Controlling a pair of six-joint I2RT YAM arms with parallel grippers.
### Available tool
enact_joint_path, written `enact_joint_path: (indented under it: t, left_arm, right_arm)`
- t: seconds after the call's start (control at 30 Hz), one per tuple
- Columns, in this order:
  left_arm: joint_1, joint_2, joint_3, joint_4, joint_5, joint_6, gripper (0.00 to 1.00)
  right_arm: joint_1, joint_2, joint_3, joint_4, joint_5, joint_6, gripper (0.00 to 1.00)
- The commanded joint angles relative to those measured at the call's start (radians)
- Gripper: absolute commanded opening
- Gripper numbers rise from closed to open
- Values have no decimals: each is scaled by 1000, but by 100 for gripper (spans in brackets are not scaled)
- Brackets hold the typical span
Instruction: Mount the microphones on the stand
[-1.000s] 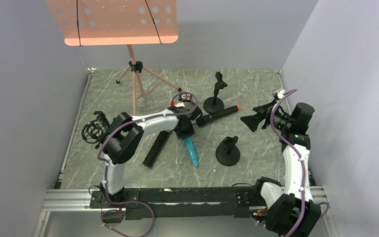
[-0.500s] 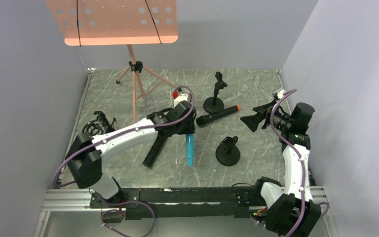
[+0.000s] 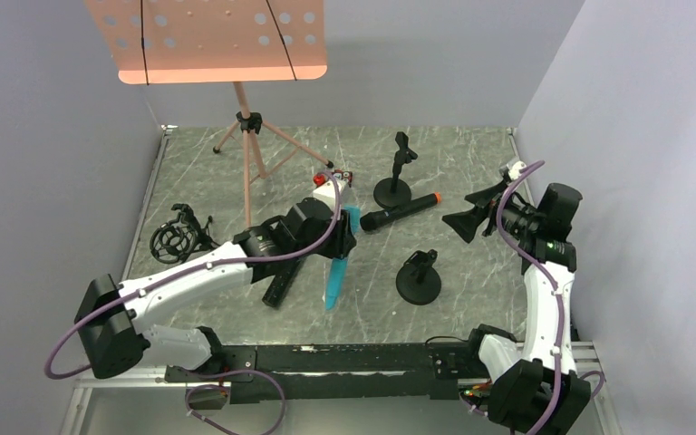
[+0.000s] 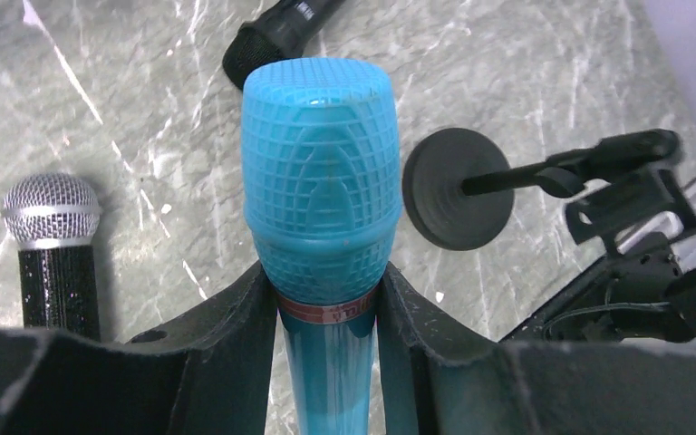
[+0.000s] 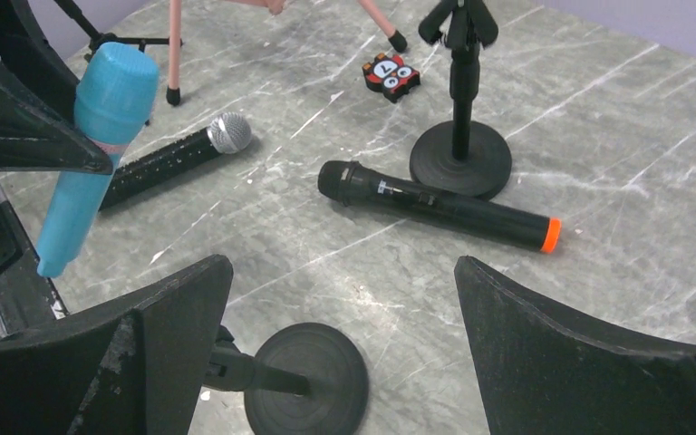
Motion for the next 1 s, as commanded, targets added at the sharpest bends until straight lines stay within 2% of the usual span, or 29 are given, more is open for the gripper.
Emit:
enact_joint_path:
  t: [0.0,0.3,0.67,0.8,0.97]
  left_arm:
    - [-14,-70,-14,131,72,102,0]
    - [-37,-156,-59,186,105,187,0]
    - [-61,-233,-71,223,168,283,0]
    - [-77,-245,-57,226,176,308,0]
    - [-98,-257,-43,224,200,329,0]
  right_arm:
    - [3,6,152,-149,-42,-156,100]
    - [2,43,395,-451,-71,-313,100]
    - [13,49,554,-578,-188,-303,100]
    - [73,64,593,-605,-195,-281,100]
    - [242,70,604,-592,-93,-252,100]
